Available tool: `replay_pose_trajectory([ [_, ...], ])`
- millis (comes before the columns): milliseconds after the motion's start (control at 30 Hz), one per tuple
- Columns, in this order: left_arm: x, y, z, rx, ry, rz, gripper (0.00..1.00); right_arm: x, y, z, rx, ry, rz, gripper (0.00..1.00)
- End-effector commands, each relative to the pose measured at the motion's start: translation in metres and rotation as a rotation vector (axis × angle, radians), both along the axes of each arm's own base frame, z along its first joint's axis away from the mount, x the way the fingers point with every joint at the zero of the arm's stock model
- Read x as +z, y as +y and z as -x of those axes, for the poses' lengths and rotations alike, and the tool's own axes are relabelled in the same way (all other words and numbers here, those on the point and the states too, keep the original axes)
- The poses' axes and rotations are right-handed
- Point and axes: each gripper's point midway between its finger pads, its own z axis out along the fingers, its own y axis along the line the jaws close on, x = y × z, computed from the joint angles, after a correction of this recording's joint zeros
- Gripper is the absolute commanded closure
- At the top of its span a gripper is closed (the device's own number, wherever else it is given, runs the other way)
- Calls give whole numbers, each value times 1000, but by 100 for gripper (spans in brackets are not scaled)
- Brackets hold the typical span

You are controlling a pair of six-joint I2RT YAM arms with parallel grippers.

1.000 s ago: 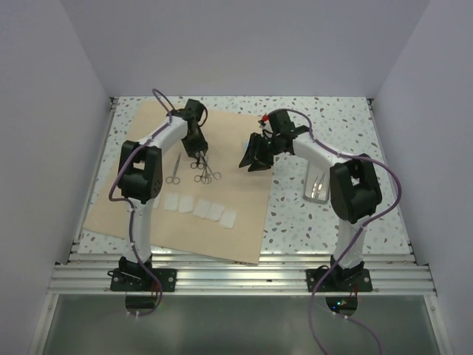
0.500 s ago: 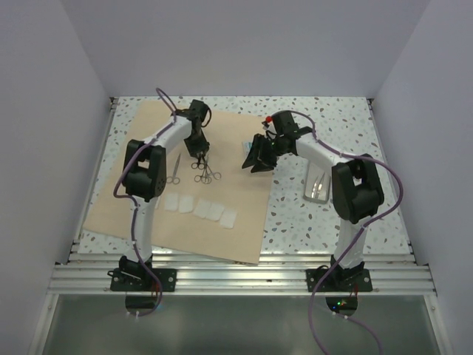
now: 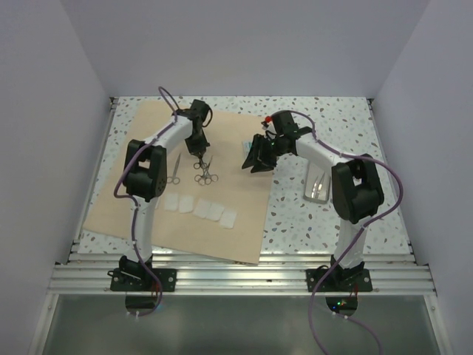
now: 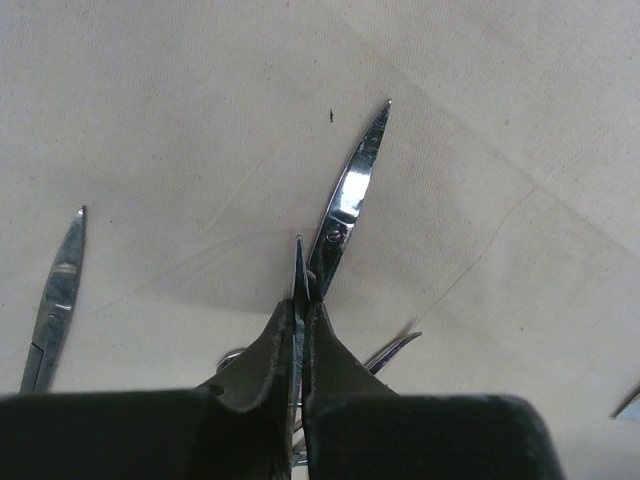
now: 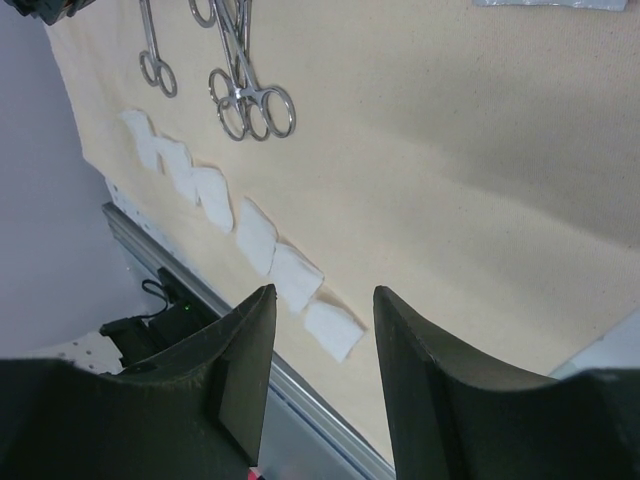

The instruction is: Prepare the surgical pack

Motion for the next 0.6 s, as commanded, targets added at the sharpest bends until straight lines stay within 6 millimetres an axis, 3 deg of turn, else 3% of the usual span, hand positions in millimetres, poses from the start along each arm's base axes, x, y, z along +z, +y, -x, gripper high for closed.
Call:
replay_pose_trajectory([
  [0,29,-2,3,-69,-32,16,100,32,4,-2,45,-102,-37,52],
  [267,94,-16,24,-183,-126,132,100,48,20,1,161,-157,-125,50],
  [433,108,-23,47,-224,-126,205,100,67,54,13,268,-209,-262,42],
  [567,123,-38,70,-249,-116,302,100,77,85,22,342,-241,-324,42],
])
